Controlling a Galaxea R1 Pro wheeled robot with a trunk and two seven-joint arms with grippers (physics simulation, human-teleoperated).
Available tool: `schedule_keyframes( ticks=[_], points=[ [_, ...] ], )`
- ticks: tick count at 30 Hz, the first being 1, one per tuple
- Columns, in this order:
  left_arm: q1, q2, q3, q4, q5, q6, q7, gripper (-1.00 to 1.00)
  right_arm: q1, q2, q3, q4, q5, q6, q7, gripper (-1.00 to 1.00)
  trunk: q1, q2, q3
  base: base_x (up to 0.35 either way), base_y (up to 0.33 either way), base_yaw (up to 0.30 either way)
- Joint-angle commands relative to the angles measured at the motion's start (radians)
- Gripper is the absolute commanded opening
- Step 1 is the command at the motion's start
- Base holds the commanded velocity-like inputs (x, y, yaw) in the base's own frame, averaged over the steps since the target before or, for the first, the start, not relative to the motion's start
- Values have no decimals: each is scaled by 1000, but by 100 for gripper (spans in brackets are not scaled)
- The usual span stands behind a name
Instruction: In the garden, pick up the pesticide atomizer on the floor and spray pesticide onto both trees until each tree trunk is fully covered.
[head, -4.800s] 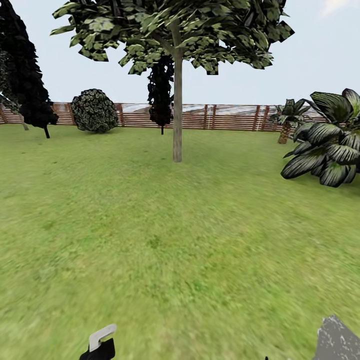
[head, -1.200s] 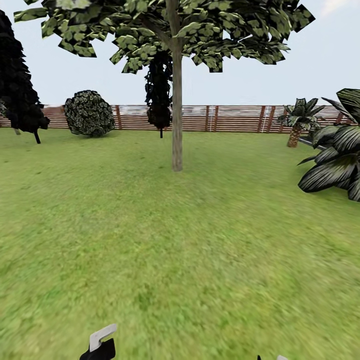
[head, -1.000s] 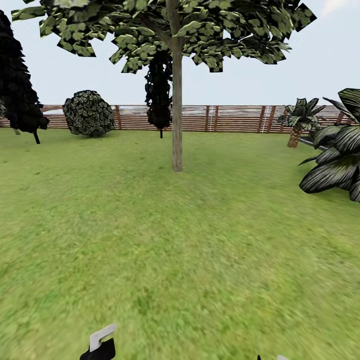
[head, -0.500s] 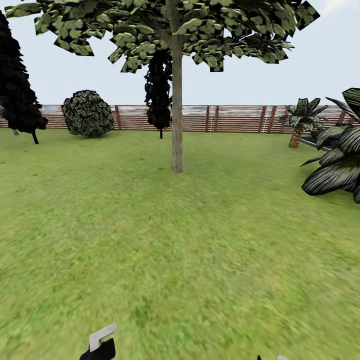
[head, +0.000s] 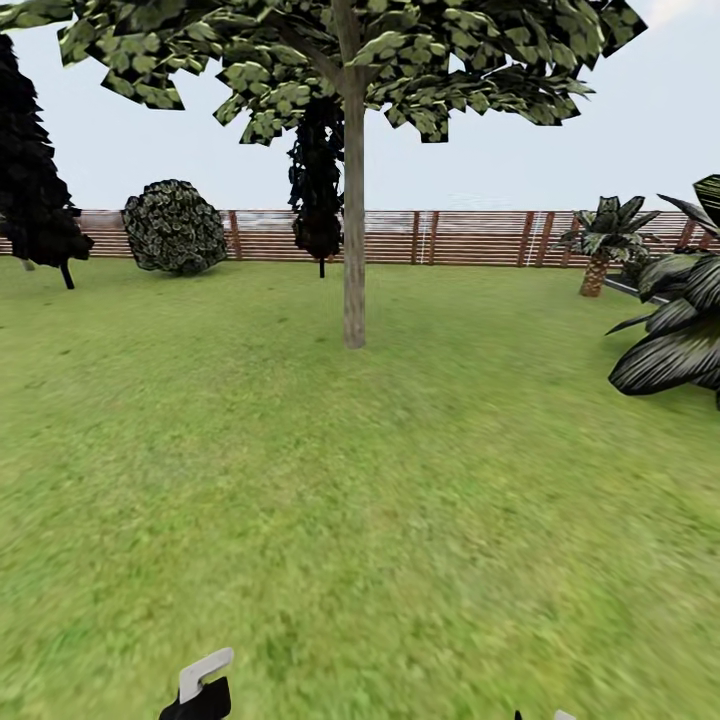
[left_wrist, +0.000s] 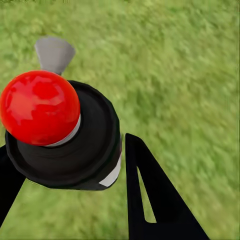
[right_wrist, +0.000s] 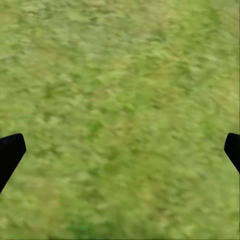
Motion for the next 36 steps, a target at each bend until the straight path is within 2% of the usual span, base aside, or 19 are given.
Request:
schedule_keyframes(
  ticks=[1,36],
  points=[
    [-1,0,-8,0,5,-2,4,-100,-1,0,3,1,-5,-4,-2,100,1,-2,-2,210,0,0],
    [-1,0,-8,0,5,-2,4,-100,-1,0,3,1,-6,-2,-2,100,1,-2,-2,210,0,0]
  ],
)
